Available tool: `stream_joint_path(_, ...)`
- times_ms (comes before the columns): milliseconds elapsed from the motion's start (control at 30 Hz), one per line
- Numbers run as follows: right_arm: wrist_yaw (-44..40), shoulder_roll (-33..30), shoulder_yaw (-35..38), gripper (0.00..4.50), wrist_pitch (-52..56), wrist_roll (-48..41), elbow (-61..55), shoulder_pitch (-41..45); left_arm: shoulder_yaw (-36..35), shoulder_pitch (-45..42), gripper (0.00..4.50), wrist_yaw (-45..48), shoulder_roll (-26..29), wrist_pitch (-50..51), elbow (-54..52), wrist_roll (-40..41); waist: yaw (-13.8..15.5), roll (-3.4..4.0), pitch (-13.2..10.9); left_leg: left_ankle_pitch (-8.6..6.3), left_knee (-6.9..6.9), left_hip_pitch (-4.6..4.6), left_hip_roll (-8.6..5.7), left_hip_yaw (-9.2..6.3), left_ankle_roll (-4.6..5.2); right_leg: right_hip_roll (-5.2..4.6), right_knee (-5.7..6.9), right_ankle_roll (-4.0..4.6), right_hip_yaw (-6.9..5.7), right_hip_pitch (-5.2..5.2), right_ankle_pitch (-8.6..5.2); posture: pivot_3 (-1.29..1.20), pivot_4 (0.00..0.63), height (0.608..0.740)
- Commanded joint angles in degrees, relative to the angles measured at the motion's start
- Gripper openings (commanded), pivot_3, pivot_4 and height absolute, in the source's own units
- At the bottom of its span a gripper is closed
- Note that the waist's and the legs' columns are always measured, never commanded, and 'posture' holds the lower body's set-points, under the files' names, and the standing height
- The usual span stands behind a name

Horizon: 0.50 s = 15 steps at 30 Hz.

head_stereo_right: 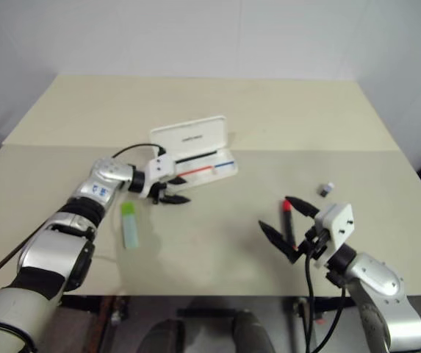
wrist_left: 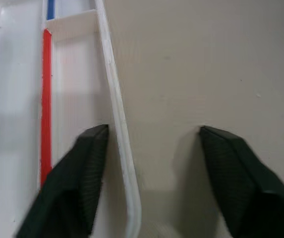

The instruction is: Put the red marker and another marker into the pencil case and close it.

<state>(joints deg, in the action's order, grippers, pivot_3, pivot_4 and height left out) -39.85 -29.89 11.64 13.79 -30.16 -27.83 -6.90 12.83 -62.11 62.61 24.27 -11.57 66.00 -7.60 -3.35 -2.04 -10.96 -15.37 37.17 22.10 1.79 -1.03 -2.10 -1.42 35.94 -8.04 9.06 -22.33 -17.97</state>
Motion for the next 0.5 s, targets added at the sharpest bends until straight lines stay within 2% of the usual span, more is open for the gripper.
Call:
stream_joint_path(33,-0.2,-0.4,1.2,4.5,-1.3,-0.3,-1.3,0.5,1.3,0.7,1.7,-0.3,0.5,1.6,1.6,-2.6,-0.1,0.0,0.0,0.0,0.0,0.0,0.0,0.02,0.0,0.0,0.0,0.0,0.03,0.0,0.0,0.0,0.15,0.74)
stream_joint_path(200,-0.6,-0.7,1.1,4.5,-1.2,-0.3,-0.4,1.5,0.8,0.9,0.12,-0.9,0.9,1.7,1.2,-2.5,0.1,0.02,0.0,-0.07,-0.16,0.05,0.0,0.05,-0.1,0.0,0.03,-0.36,0.05,-0.14,0.17,0.0,0.15,0.74)
stream_joint_path(500,-2.1,-2.0,2.7,4.5,-1.1,-1.9,0.2,2.4,-0.7,1.8,0.05,-1.3,2.2,-0.4,-1.2,-1.4,0.0,0.01,0.0,-0.11,-0.13,0.09,0.0,0.01,-0.12,0.0,0.03,-0.37,0.01,-0.14,0.16,0.0,0.15,0.74)
